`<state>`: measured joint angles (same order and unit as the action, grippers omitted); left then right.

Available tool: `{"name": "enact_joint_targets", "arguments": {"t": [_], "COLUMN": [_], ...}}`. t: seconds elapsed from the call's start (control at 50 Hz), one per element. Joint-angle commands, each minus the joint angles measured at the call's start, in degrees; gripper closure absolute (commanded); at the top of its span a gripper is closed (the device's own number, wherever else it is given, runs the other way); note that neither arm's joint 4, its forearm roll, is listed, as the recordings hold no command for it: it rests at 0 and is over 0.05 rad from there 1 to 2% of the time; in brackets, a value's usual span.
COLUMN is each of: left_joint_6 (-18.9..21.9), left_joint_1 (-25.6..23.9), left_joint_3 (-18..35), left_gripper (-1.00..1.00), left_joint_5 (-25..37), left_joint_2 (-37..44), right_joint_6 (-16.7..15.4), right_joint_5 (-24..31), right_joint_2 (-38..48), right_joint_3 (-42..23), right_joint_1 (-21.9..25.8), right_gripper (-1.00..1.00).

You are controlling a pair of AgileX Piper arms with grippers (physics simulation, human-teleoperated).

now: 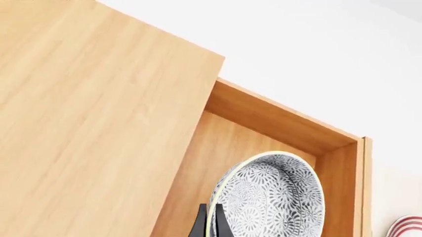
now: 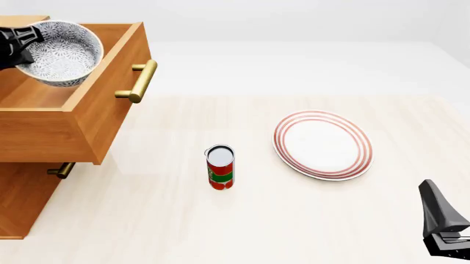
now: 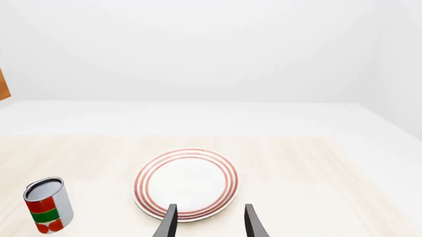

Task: Put the bowl in the top drawer of the cabinet.

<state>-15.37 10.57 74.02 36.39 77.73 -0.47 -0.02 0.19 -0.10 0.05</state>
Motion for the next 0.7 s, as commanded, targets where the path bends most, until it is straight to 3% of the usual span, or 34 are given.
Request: {"name": "enact_joint_targets", "arguments": {"t": [0.02,0.08,0.1,0.7], "left_joint_6": [0.8,1.8,1.9,2.4], "left_joint_1": [0.7,-0.3,-0.3,-0.5], "left_joint_3": [-0.7,-0.4,-0.2,3.3], "left_gripper": [1.0,1.0,-1.0,-1.0], "left_joint_5": [-0.3,-0.5,-0.5,3.1], "left_joint_2": [1.4,1.1,1.0,-3.2], "right_joint_6": [0.0,0.0,0.0,0.0], "right_joint_5": [0.0,0.0,0.0,0.0], "right_joint_2": [0.0,0.0,0.0,0.0], "right_joint_3": [0.0,0.0,0.0,0.0], "right_joint_1": [0.0,0.0,0.0,0.0], "right_gripper": [-1.0,-1.0,-1.0,-1.0]}}
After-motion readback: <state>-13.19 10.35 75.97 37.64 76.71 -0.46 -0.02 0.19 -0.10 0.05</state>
